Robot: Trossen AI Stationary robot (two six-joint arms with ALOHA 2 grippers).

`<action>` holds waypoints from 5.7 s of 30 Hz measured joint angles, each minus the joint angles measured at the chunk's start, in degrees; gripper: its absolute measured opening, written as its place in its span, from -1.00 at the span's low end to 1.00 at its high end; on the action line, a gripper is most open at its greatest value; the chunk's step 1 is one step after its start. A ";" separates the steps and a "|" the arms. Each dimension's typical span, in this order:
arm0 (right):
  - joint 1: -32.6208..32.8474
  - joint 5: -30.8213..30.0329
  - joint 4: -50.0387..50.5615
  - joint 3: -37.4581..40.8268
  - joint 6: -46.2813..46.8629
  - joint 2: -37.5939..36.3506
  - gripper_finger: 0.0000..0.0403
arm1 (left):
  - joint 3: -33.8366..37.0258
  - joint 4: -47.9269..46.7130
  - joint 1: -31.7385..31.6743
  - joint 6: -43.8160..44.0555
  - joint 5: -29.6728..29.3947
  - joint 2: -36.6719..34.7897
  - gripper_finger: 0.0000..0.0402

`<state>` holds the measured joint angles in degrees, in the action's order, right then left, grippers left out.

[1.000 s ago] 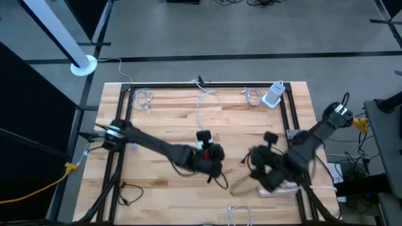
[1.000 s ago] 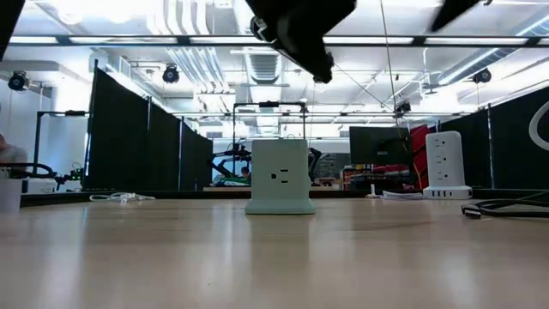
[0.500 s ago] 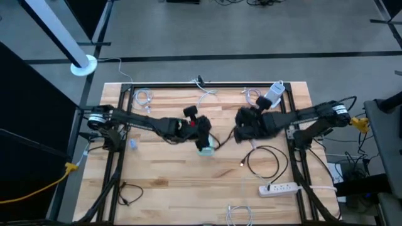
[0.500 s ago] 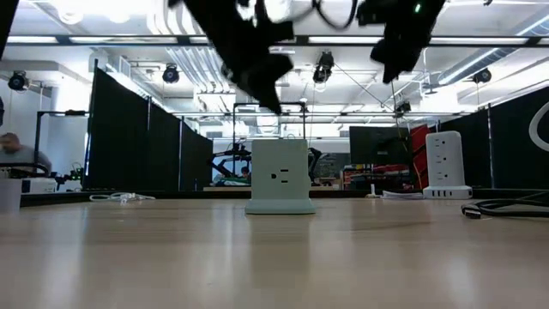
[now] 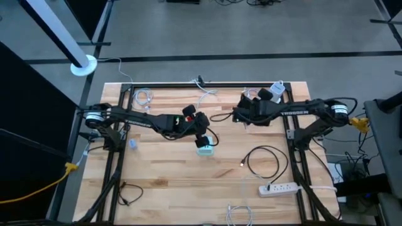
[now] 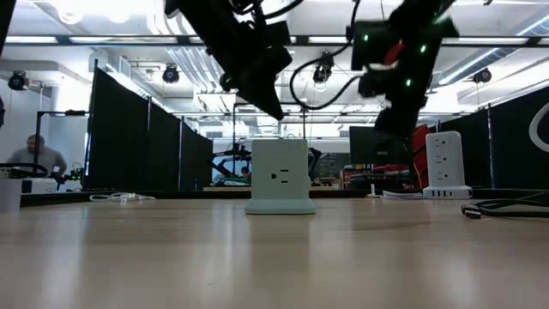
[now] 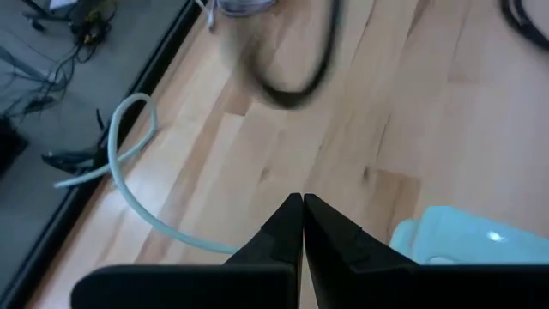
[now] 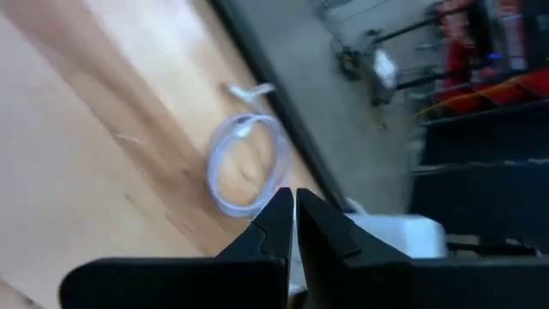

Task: Insert USB
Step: Insert the purple charger cable into the white outlet extension

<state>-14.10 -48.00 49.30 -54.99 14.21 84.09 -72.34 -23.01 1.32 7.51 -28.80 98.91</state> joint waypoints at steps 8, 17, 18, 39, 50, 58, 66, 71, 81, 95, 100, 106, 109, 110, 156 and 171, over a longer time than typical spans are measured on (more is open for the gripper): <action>-13.90 18.76 -8.95 1.26 -10.61 0.07 -0.70 | 1.50 -3.42 -0.04 -2.52 1.31 -0.04 -1.00; -27.13 33.64 -8.93 -1.67 -21.05 2.31 -0.23 | 8.02 -1.31 -0.01 -0.61 4.47 -0.04 -1.00; -28.09 34.43 -9.03 -1.95 -21.55 2.81 -0.20 | 8.80 -0.54 0.03 -0.23 4.52 -0.04 -1.00; -32.72 39.16 -7.82 -2.00 -30.70 14.52 -0.14 | 12.20 12.78 0.10 -4.51 7.28 -0.04 -1.00; -32.78 41.60 -8.77 -2.23 -34.40 17.73 -0.51 | 12.20 12.78 0.13 -4.52 7.34 -0.04 -1.00; -30.91 41.38 -8.40 -1.74 -30.53 13.19 -0.94 | 12.20 14.06 0.15 -6.64 7.26 -1.14 -1.00; -22.55 45.71 -5.57 -1.93 -27.49 -3.39 -0.98 | 12.20 22.58 -0.05 -13.94 15.72 -2.69 -1.00; -15.29 55.26 -5.29 -1.94 -27.11 -13.01 -0.99 | 12.20 24.78 -0.36 -15.61 18.08 -2.69 -1.00; -3.75 57.01 -5.10 -1.96 -26.17 -20.34 -0.99 | 12.47 33.54 -1.22 -16.76 22.23 -2.64 -0.98; 5.22 56.97 -3.95 -1.96 -34.72 -20.81 -0.99 | 14.71 45.51 -5.45 -5.83 33.06 -2.60 -0.22; 6.12 56.98 -3.82 -1.96 -35.90 -21.74 -0.99 | 15.54 47.07 -6.39 -4.85 38.86 -2.60 0.08; 6.74 57.23 -5.07 -1.96 -36.24 -22.15 -0.99 | 15.54 48.05 -6.40 -8.86 34.18 -0.44 0.22; 6.72 57.41 -5.09 -1.96 -31.50 -22.15 -0.99 | 15.52 47.85 -6.27 -12.43 27.98 0.73 0.21; 6.69 57.43 -5.09 -1.96 -29.15 -22.15 -0.99 | 15.54 47.85 -6.20 -13.60 26.39 0.91 0.19; 6.59 57.45 -11.85 -1.96 -17.80 -18.22 -0.99 | 15.39 50.97 -2.10 -27.59 11.80 1.18 -0.23; 6.59 57.45 -12.79 -3.29 -13.74 -18.29 -0.99 | 15.39 49.97 -2.08 -43.05 7.69 1.18 -0.29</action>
<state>-7.51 9.45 36.51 -58.28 0.47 65.80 -56.95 26.96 -0.75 -35.54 -21.10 100.09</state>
